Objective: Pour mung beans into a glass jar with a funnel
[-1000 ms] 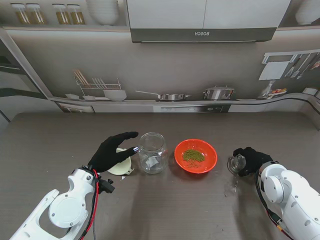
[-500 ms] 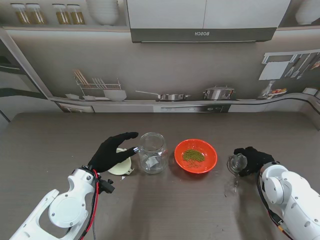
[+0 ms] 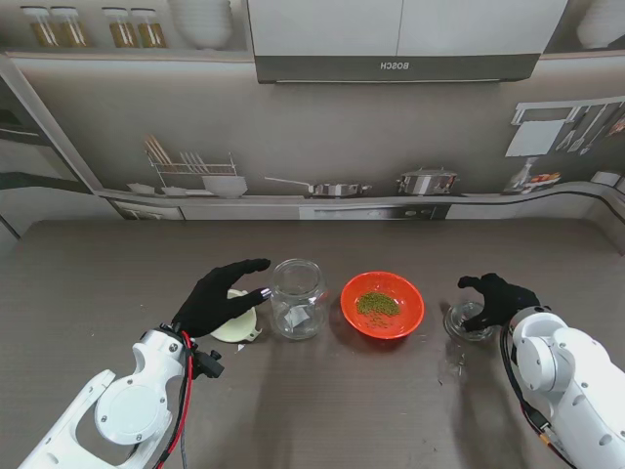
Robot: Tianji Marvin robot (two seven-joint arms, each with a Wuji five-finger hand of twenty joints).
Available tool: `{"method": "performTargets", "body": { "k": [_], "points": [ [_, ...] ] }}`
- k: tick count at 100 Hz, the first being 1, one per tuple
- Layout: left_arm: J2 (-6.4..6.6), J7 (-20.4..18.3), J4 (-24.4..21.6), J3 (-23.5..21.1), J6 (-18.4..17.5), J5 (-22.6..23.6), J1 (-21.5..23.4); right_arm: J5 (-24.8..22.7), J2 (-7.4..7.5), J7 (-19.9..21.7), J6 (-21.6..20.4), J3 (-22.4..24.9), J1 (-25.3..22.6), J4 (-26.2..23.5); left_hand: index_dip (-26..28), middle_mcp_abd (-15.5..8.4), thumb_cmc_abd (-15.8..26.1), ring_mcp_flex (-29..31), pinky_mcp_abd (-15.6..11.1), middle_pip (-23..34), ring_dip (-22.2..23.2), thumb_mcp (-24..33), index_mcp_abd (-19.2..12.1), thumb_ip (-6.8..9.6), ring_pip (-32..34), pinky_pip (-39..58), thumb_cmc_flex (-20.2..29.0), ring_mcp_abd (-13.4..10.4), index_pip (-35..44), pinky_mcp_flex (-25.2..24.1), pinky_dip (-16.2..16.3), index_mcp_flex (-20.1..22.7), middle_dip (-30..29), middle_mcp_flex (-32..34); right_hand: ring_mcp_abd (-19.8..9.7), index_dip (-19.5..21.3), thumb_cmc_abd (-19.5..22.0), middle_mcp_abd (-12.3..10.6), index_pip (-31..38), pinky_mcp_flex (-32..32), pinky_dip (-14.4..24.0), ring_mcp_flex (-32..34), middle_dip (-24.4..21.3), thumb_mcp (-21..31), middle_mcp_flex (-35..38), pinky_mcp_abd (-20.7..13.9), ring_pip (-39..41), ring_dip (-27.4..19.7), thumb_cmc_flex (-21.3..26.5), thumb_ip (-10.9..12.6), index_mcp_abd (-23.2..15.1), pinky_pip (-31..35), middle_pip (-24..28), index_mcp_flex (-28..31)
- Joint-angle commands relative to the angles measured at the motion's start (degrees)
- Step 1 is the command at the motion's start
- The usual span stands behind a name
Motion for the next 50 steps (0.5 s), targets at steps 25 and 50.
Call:
{"method": "performTargets", "body": {
  "k": [25, 50],
  "points": [
    [-0.07, -1.27, -0.07, 0.07, 0.21, -0.39, -0.01, 3.74, -1.7, -4.1, 1.73, 1.84, -2.91, -7.26, 0.24, -0.01, 1.79, -0.03, -0.14, -0.21, 0.78, -0.81, -0.08, 1.89, 0.2, 0.44, -0.54, 0.21, 0.0, -0.02, 0.85, 0.57, 0.52, 0.67, -0.54, 1.39, 1.64, -1.62, 0.46, -5.06, -1.17, -3.54, 1.35, -0.43, 4.38, 3.1, -1.5, -1.21, 0.61, 0.67, 2.93, -4.78, 5.79, 8.4],
    [-0.12, -1.02, 0.07, -0.07, -0.04, -0.35, 0.02, 9.02, -3.42, -9.75, 1.1, 0.48, -3.76, -12.98, 0.22, 0.04, 1.78, -0.11, -0.17, -0.22, 0.77, -0.74, 0.11, 1.9, 0.17, 0.42, -0.44, 0.29, -0.02, -0.03, 0.83, 0.59, 0.51, 0.68, 0.88, -5.75, 0.34, -1.91, 15.83, -4.65, -1.68, -1.79, 0.04, 1.45, 14.11, 3.45, -2.71, -1.5, 0.94, 0.28, 4.02, -5.79, 3.66, 11.43]
  ]
}}
